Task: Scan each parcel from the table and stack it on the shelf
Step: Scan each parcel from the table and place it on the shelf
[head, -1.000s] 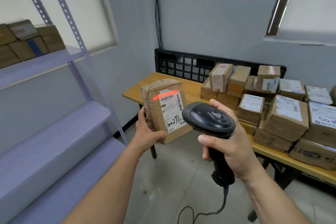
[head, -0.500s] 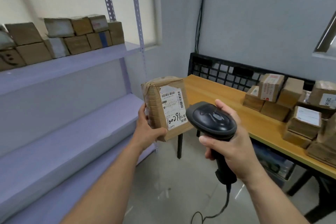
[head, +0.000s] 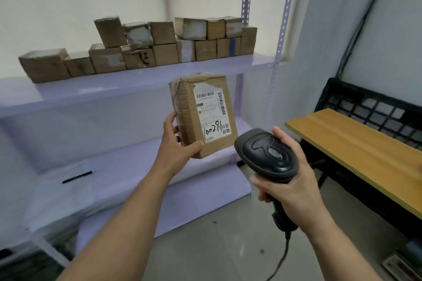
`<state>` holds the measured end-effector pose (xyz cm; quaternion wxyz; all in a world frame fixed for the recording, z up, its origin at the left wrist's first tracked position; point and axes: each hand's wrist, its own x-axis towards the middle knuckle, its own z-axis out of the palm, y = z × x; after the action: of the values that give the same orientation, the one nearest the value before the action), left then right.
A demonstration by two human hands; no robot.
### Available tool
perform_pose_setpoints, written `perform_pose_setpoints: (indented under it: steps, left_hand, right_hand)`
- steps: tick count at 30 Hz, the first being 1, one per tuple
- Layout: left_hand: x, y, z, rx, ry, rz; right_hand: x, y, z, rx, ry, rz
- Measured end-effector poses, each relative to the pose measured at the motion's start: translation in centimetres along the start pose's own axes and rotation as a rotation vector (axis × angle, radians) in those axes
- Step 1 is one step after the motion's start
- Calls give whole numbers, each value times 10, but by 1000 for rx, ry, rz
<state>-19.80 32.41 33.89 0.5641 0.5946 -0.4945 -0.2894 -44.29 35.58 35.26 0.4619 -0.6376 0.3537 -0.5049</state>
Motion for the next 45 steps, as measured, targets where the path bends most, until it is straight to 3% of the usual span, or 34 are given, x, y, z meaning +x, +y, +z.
perform_pose_setpoints:
  steps: [13, 22, 29, 38, 45]
  left_hand:
    - [63, 8, -135, 70, 459, -30]
    - [88, 17, -222, 81, 747, -55]
    - [107, 9, -321, 136, 834, -64]
    - [153, -18, -459, 286, 806, -194]
    - [199, -51, -519, 468, 811, -227]
  right_hand:
    - [126, 14, 103, 124, -344, -44]
    - [190, 23, 158, 110, -491, -111]
    - [214, 16, 237, 103, -539, -146]
    - [232, 14, 366, 118, -496, -107]
    - [240, 21, 430, 108, -429, -74]
